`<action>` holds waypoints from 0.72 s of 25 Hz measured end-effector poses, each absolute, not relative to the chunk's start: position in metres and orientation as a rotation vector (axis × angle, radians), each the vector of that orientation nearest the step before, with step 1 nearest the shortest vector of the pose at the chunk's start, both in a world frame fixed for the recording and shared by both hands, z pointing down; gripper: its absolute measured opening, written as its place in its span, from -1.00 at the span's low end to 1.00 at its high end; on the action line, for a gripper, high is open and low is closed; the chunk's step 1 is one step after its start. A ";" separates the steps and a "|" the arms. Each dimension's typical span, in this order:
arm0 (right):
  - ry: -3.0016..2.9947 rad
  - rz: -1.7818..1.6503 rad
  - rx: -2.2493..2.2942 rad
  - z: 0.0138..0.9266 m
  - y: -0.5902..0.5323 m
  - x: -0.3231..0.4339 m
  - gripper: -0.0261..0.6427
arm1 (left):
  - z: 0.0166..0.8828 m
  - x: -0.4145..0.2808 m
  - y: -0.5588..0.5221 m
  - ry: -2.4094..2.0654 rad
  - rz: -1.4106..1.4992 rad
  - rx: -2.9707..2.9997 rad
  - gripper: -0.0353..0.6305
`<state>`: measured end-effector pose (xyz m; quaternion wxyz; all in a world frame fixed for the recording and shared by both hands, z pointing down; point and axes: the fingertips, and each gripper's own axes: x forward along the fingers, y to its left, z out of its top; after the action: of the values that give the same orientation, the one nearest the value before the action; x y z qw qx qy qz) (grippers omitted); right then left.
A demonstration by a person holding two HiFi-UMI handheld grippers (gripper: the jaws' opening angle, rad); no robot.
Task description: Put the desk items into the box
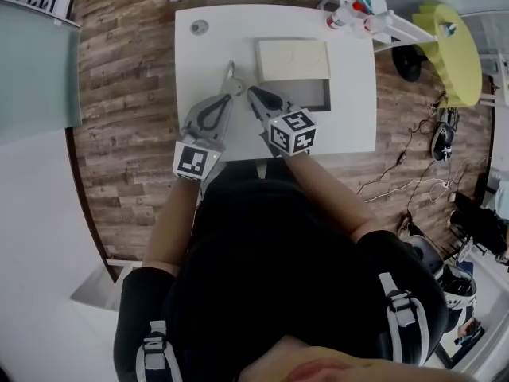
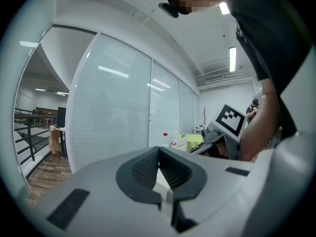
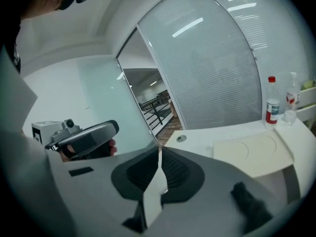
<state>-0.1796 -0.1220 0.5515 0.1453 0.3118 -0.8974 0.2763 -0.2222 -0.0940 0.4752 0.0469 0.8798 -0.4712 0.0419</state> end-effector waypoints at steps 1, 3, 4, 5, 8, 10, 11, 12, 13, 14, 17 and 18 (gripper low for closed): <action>-2.564 0.824 0.911 0.561 -0.124 -0.181 -0.87 | 0.481 -0.224 -0.097 -1.433 0.129 2.683 -0.86; -2.518 0.877 0.929 0.579 -0.127 -0.186 -0.87 | 0.492 -0.227 -0.101 -1.432 0.130 2.678 -0.86; -2.496 0.899 0.937 0.588 -0.128 -0.188 -0.87 | 0.495 -0.229 -0.103 -1.438 0.124 2.675 -0.86; -2.474 0.919 0.944 0.596 -0.128 -0.190 -0.86 | 0.497 -0.231 -0.105 -1.450 0.107 2.671 -0.86; -2.422 1.003 0.958 0.619 -0.128 -0.192 -0.86 | 0.503 -0.231 -0.108 -1.467 0.067 2.662 -0.86; -2.387 1.055 0.982 0.633 -0.131 -0.192 -0.86 | 0.511 -0.230 -0.109 -1.452 0.071 2.649 -0.86; -2.369 1.072 0.998 0.640 -0.134 -0.192 -0.86 | 0.516 -0.231 -0.111 -1.445 0.074 2.646 -0.86; -2.353 1.082 1.012 0.646 -0.137 -0.193 -0.84 | 0.522 -0.233 -0.114 -1.441 0.075 2.644 -0.86; -2.337 1.091 1.024 0.652 -0.140 -0.194 -0.81 | 0.527 -0.235 -0.117 -1.441 0.075 2.638 -0.86; -2.323 1.103 1.031 0.658 -0.142 -0.195 -0.77 | 0.532 -0.237 -0.119 -1.441 0.076 2.628 -0.86; -2.280 1.154 1.044 0.676 -0.144 -0.195 -0.67 | 0.547 -0.239 -0.122 -1.433 0.084 2.604 -0.86; -2.263 1.166 1.051 0.682 -0.144 -0.195 -0.65 | 0.550 -0.238 -0.123 -1.429 0.085 2.602 -0.86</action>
<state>-0.1950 -0.1445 0.6818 0.1923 0.3745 -0.8063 0.4155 -0.2384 -0.1229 0.5505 0.0860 0.8729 -0.4793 0.0287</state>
